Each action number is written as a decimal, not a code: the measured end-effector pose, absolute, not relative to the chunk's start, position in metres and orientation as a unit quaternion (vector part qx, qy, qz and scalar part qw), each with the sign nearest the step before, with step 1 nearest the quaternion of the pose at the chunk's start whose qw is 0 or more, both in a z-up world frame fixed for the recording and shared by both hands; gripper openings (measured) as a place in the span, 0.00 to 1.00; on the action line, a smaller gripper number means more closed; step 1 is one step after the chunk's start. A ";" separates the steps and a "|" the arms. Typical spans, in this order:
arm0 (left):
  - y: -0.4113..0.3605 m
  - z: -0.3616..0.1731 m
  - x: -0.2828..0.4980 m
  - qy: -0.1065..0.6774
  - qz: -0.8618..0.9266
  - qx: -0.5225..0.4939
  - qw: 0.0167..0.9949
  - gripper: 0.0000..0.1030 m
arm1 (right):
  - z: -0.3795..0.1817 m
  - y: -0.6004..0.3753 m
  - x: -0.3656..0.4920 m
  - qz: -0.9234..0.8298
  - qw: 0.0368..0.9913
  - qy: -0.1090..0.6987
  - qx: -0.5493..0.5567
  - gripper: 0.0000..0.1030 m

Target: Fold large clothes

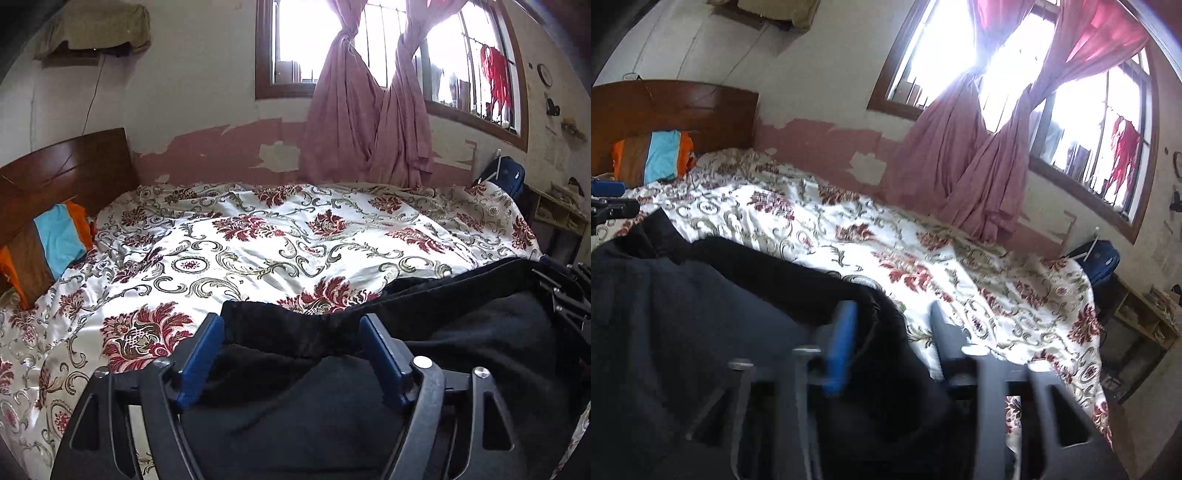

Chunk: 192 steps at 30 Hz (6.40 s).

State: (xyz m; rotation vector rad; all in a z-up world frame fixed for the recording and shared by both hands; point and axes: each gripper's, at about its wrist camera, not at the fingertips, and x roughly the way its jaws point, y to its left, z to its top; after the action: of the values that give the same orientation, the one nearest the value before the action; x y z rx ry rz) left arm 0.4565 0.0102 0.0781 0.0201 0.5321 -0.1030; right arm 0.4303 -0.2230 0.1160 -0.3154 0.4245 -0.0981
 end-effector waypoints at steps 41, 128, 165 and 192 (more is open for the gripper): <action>-0.023 0.009 0.461 0.312 -0.117 -0.044 0.942 0.95 | 0.040 -0.267 0.443 0.031 0.953 0.303 -0.007 0.90; 0.140 -0.090 0.480 0.474 -0.240 -0.218 0.819 1.00 | -0.097 -0.424 0.421 0.172 0.840 0.413 0.305 0.99; 0.112 -0.068 0.471 0.455 -0.246 -0.282 0.808 0.21 | -0.033 -0.389 0.383 0.196 0.843 0.367 0.340 0.26; 0.037 0.100 0.409 0.301 -0.319 -0.203 0.875 0.16 | 0.137 -0.444 0.284 0.193 0.918 0.208 0.276 0.20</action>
State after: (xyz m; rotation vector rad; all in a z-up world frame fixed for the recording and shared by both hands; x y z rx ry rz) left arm 0.4093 0.0365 0.1004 -0.4244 0.6285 -0.6657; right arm 0.2842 -0.4440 0.1365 0.5674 0.4274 0.3974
